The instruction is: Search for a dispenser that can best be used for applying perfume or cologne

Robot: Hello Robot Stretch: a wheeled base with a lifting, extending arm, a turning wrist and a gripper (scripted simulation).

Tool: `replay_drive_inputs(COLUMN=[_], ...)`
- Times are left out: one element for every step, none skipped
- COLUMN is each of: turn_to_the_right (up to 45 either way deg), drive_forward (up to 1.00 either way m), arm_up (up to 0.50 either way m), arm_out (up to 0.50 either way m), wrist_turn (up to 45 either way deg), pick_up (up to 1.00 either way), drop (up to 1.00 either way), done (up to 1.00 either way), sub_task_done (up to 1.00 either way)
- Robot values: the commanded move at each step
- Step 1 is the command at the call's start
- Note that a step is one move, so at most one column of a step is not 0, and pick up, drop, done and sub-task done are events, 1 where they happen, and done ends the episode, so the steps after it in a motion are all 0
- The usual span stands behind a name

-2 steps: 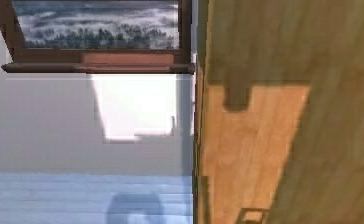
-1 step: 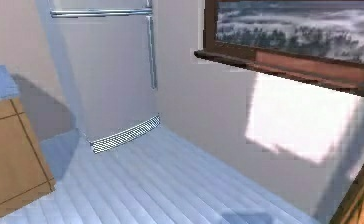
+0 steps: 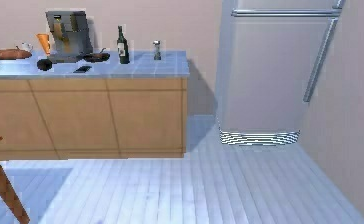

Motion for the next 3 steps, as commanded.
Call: replay_drive_inputs(turn_to_the_right=[0.0,-45.0,-9.0], drive_forward=[0.55,0.0,0.0], arm_up=[0.0,0.0,0.0], arm_out=[0.0,0.0,0.0], wrist_turn=[0.0,0.0,0.0], pick_up=[0.0,0.0,0.0], drop=[0.0,0.0,0.0], done=[0.0,0.0,0.0], sub_task_done=[0.0,0.0,0.0])
